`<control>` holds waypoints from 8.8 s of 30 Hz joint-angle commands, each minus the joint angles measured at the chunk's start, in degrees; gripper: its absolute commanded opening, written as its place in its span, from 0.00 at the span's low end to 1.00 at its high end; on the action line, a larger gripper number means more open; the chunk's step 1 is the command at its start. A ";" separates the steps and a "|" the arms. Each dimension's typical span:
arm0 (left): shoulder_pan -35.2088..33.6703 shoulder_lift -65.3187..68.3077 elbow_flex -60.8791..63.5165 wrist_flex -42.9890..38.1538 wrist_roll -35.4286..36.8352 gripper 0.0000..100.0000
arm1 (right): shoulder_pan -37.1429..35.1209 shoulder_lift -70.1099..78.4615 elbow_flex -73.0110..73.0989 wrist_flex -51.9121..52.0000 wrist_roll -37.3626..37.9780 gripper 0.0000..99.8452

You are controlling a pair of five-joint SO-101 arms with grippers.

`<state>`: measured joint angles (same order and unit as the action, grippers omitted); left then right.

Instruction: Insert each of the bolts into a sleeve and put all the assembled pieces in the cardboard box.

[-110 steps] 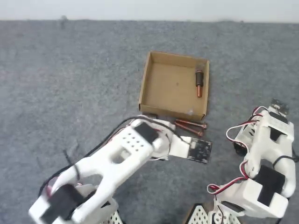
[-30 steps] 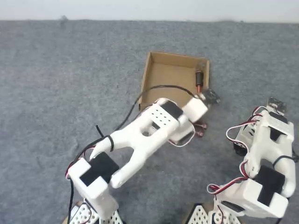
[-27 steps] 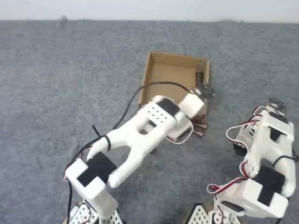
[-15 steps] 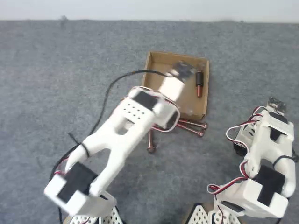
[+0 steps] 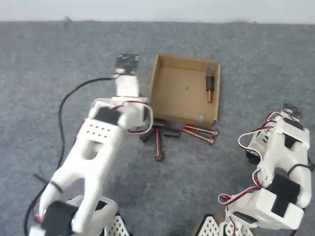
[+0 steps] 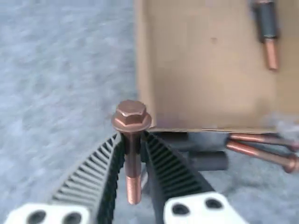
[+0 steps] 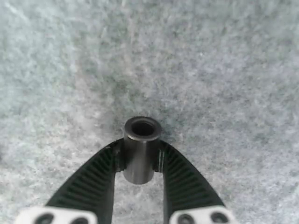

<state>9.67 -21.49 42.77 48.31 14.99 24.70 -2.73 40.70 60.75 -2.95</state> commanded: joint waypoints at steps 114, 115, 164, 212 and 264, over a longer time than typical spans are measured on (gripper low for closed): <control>-25.23 -19.08 32.22 -24.35 0.53 0.01 | -55.69 15.60 53.36 -161.45 0.79 0.01; -25.23 -19.08 31.16 -24.35 0.62 0.01 | -55.69 15.60 53.36 -161.45 0.79 0.01; 13.45 -38.86 19.21 -30.51 3.60 0.01 | -55.78 17.45 52.84 -160.48 0.97 0.01; 18.64 -38.68 27.91 -36.31 -3.34 0.01 | -57.54 17.45 52.84 -156.44 0.97 0.01; 18.90 -32.09 39.52 -42.46 -3.43 0.01 | -57.45 16.92 52.66 -153.10 0.97 0.01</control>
<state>28.57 -52.97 82.59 6.46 11.91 -32.53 15.56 92.40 -92.84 -2.95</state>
